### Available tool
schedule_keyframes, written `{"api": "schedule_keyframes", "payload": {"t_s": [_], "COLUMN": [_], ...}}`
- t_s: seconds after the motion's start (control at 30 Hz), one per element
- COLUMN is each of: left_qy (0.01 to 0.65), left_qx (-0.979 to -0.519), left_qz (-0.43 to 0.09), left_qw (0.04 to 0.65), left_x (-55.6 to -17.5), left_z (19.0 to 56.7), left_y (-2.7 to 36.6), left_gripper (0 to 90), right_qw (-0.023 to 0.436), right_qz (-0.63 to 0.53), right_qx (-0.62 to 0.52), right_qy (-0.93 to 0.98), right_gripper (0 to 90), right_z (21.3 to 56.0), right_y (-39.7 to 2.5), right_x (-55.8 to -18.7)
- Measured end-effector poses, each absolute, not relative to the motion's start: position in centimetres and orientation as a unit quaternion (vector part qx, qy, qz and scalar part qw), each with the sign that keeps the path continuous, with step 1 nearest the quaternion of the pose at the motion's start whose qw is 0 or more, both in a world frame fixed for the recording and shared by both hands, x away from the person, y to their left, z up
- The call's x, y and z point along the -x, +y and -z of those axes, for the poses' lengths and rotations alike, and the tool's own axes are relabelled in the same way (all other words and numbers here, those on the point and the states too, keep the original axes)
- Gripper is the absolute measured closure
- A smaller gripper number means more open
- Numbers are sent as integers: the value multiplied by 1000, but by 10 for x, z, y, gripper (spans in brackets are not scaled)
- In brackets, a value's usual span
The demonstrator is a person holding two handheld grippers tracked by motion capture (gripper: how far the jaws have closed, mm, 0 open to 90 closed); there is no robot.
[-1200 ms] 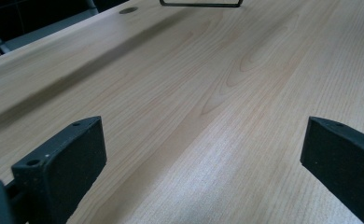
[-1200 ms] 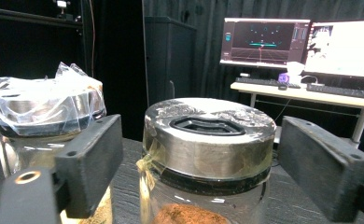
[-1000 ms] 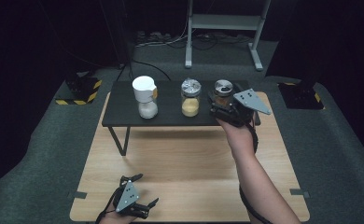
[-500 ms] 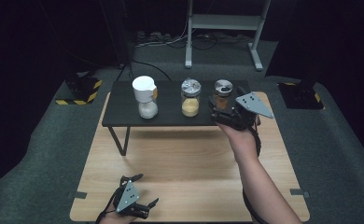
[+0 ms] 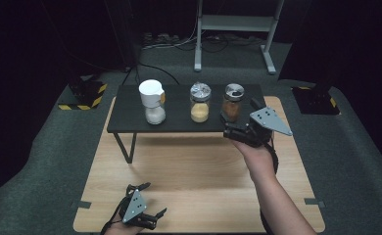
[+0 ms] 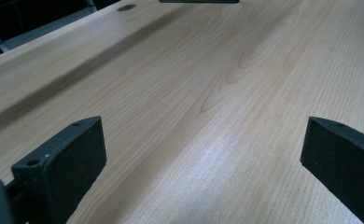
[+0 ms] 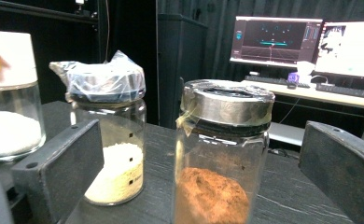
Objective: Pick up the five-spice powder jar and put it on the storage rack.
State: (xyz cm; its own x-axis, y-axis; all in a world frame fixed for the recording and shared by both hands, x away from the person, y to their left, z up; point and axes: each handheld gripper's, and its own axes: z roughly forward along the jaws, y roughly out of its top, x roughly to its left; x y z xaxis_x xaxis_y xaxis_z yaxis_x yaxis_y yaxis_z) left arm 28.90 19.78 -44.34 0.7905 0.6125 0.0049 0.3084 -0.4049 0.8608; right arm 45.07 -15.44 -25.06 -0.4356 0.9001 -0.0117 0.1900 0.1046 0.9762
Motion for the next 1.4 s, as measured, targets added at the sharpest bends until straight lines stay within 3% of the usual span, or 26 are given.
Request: {"api": "schedule_keyframes", "payload": {"t_s": [0.8,1.4], "left_qy": [275,274], "left_qx": [-826,-822], "left_qz": [-162,-173], "left_qw": [464,468], "left_x": [-289,-287], "left_z": [443,443], "left_y": [197,197], "left_gripper": [5,5], "right_qw": [338,320], "right_qz": [-508,-490], "right_qx": [-399,-389], "right_qy": [684,711], "right_gripper": [0,0], "right_z": [256,288], "right_y": [-165,-170], "right_x": [-420,-387]}}
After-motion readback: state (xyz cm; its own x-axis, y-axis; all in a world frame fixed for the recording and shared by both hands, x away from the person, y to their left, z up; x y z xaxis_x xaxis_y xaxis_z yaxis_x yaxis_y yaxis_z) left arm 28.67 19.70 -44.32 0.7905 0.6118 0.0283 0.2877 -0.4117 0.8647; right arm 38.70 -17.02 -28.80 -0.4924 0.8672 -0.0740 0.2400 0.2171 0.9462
